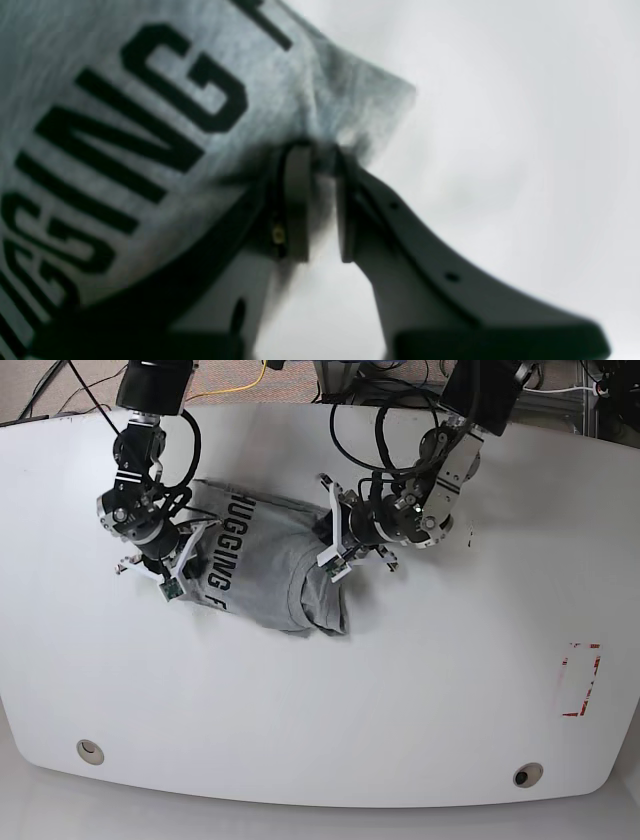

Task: Layout the t-shirt on the table in an organized manner, then fold the t-shirt properly
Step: 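Grasp the folded shirt's edges with both grippers, then rotate the folded shirt with both grippers to straighten it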

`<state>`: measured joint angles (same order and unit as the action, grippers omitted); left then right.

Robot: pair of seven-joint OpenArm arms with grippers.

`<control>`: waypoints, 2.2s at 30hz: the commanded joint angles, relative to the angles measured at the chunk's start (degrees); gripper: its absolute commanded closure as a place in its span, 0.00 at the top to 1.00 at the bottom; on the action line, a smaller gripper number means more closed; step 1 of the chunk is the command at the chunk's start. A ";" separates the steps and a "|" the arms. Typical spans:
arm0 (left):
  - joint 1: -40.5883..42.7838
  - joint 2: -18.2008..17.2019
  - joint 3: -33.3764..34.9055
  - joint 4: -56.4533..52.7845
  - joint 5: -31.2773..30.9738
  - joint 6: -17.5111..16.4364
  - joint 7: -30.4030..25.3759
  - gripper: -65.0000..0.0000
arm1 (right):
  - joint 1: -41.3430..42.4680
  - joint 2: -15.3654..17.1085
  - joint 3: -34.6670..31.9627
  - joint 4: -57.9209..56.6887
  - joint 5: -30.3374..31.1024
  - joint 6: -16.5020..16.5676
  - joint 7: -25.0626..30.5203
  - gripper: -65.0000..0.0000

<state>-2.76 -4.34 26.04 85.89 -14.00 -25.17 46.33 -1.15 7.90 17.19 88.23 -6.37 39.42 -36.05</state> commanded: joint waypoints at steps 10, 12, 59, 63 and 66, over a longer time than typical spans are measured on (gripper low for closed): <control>-13.19 -4.23 -0.06 -3.21 1.12 -10.57 0.75 0.15 | -11.56 -7.77 2.55 11.69 -1.06 0.58 -1.35 0.12; -15.04 -4.50 -0.06 -2.94 0.94 -11.62 0.84 0.15 | -12.70 -8.74 2.90 13.09 -0.97 0.58 -1.35 0.12; -0.88 -5.99 -9.91 -2.85 2.26 -0.02 -5.31 0.15 | -8.13 -10.67 2.72 8.96 -0.88 0.58 -3.64 0.12; -2.73 -8.45 -12.02 -2.68 2.18 -0.11 -5.23 0.15 | -9.18 -11.37 2.55 8.96 -0.88 0.58 -3.64 0.12; -3.08 -10.04 -13.25 -2.50 2.09 -0.19 -5.05 0.15 | -9.71 -13.04 2.55 9.23 -0.97 0.58 -3.64 0.12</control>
<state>-4.60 -13.06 13.78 82.54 -12.45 -25.47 40.53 -10.15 -3.86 19.88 96.82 -6.98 39.40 -38.06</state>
